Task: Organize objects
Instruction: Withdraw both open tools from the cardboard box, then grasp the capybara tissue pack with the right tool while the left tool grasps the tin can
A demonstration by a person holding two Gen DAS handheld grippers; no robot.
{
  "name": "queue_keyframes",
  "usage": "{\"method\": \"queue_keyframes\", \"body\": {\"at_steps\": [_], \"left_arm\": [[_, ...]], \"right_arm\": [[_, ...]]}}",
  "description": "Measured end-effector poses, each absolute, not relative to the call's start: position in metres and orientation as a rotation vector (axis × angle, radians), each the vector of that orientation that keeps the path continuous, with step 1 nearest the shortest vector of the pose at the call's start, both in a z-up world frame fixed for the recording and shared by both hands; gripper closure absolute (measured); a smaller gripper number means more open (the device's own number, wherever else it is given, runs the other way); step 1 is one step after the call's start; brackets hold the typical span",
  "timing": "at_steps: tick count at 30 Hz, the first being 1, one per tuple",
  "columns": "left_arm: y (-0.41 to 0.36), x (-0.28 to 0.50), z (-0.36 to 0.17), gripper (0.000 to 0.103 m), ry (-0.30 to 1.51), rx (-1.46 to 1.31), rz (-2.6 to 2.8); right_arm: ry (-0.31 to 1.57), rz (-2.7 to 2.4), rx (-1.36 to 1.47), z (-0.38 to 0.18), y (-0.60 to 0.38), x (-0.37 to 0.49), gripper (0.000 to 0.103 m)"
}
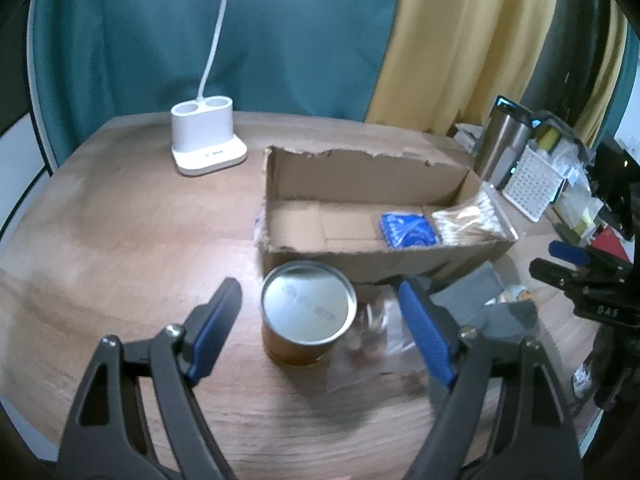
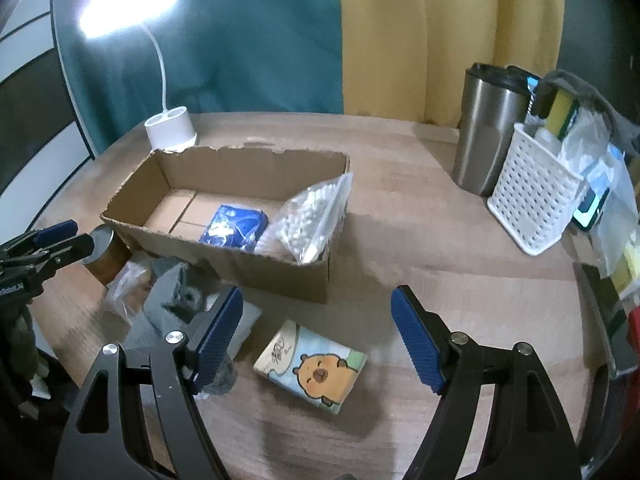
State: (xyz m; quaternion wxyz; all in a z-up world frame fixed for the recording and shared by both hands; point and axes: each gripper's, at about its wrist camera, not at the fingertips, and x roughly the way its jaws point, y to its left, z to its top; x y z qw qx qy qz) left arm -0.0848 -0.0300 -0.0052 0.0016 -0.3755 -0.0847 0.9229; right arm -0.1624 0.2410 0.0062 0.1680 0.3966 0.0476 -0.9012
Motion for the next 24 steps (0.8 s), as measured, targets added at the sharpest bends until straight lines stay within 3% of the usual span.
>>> {"method": "queue_keyframes", "body": {"at_steps": [24], "left_arm": [[-0.035,-0.098,-0.031,0.021,-0.159,-1.241,2.881]], "right_arm": [[0.052,-2.520,1.350,-0.039,0.233,-0.167,0.024]]}}
